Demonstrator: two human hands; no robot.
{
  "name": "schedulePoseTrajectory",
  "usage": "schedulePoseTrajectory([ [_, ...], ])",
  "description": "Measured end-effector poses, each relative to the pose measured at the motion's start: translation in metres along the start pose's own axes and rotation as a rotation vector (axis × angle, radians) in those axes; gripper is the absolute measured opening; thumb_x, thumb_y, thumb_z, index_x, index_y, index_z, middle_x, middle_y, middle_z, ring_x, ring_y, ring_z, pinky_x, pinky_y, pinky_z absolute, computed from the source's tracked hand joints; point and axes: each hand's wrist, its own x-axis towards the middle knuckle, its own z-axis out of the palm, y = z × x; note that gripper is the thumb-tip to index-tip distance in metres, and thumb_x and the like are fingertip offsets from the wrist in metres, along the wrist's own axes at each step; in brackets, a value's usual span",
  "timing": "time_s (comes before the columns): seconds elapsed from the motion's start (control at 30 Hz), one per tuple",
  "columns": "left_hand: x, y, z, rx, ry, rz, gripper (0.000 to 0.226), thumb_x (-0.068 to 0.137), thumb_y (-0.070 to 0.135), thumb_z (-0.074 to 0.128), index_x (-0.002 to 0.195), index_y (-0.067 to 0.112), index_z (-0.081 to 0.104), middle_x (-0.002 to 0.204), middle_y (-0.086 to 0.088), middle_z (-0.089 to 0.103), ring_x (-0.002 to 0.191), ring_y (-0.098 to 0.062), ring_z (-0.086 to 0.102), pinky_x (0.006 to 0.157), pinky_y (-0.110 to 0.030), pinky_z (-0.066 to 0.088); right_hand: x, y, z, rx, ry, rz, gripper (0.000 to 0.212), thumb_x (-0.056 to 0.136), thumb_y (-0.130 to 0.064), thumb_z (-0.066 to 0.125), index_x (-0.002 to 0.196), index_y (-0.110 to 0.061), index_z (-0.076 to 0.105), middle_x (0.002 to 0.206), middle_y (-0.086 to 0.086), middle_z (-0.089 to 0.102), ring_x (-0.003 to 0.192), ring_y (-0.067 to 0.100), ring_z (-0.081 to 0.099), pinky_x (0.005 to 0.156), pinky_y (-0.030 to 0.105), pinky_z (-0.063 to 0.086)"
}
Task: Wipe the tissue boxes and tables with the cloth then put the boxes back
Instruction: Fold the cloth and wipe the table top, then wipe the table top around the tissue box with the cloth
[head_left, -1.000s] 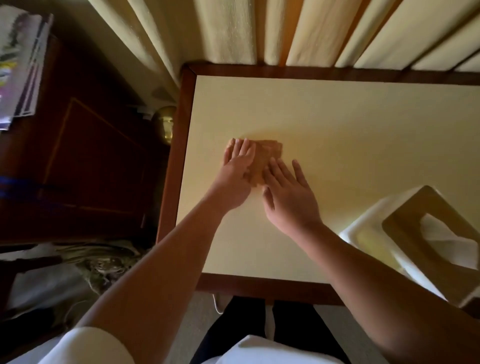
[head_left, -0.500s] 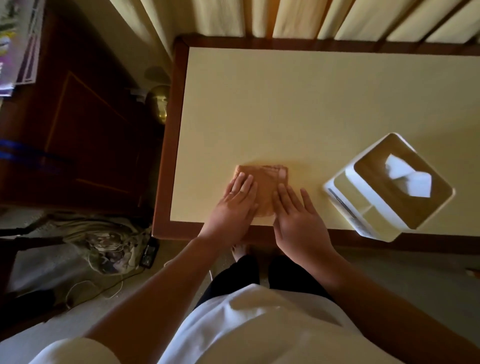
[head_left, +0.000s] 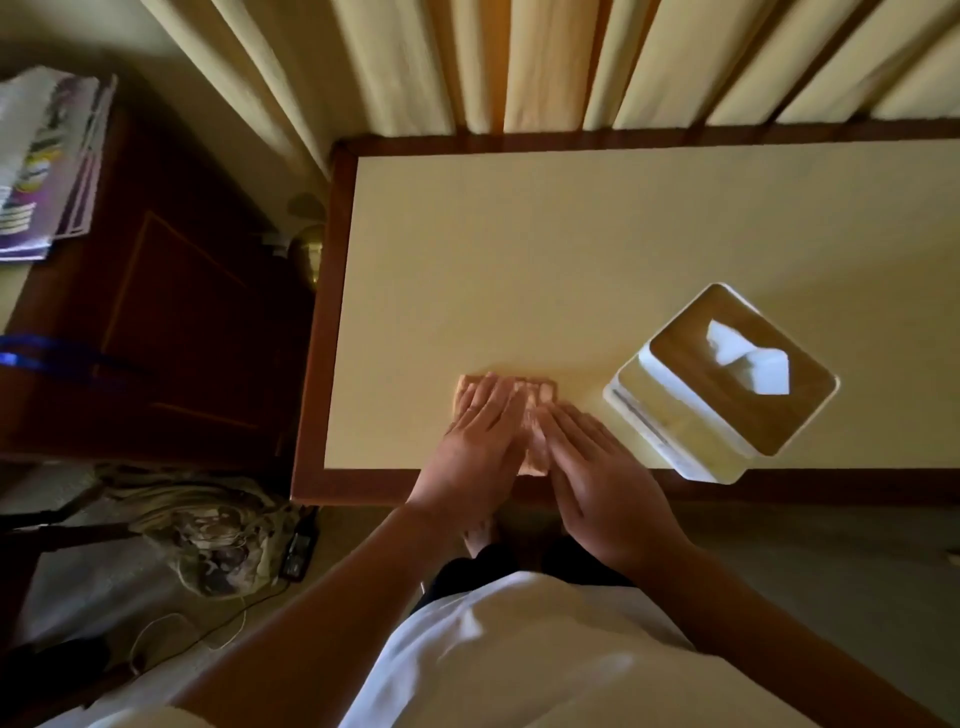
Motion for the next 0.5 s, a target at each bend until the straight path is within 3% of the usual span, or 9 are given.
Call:
schedulePoseTrajectory([
  [0.17,0.054,0.055,-0.014,-0.186,0.024,-0.091,0.051,0.111,0.032,0.047,0.158,0.012,0.045,0.162,-0.011,0.047,0.15,-0.024,0.043,0.121,-0.039,0.04,-0.018,0.017,-0.044,0.12,0.28,0.175,0.049,0.106,-0.015,0.046,0.153,-0.002,0.045,0.16,0.01,0.044,0.155,0.022,0.031,0.123,0.042,0.036],
  [0.3,0.093,0.096,-0.014,-0.27,0.014,-0.107,0.055,0.111,0.038,0.048,0.162,0.018,0.04,0.165,-0.008,0.042,0.153,-0.022,0.037,0.124,-0.037,0.035,-0.044,0.043,-0.059,0.092,0.532,0.35,0.045,0.105,-0.018,0.053,0.145,0.005,0.053,0.153,0.016,0.051,0.151,0.029,0.038,0.118,0.052,0.041],
  [0.43,0.117,0.127,-0.003,-0.244,-0.062,-0.129,0.058,0.111,0.037,0.048,0.163,0.015,0.035,0.168,-0.013,0.035,0.157,-0.027,0.028,0.127,-0.042,0.027,-0.059,0.073,-0.056,0.0,0.527,0.434,0.046,0.105,-0.026,0.05,0.14,0.003,0.06,0.15,0.018,0.054,0.148,0.037,0.042,0.118,0.064,0.034],
  [0.5,0.124,0.135,0.002,-0.235,-0.08,-0.156,0.058,0.111,0.036,0.047,0.163,0.013,0.034,0.167,-0.013,0.037,0.155,-0.029,0.032,0.126,-0.044,0.031,-0.061,0.085,-0.059,-0.042,0.492,0.478,0.044,0.105,-0.028,0.051,0.138,-0.003,0.064,0.153,0.015,0.052,0.149,0.038,0.039,0.119,0.064,0.031],
])
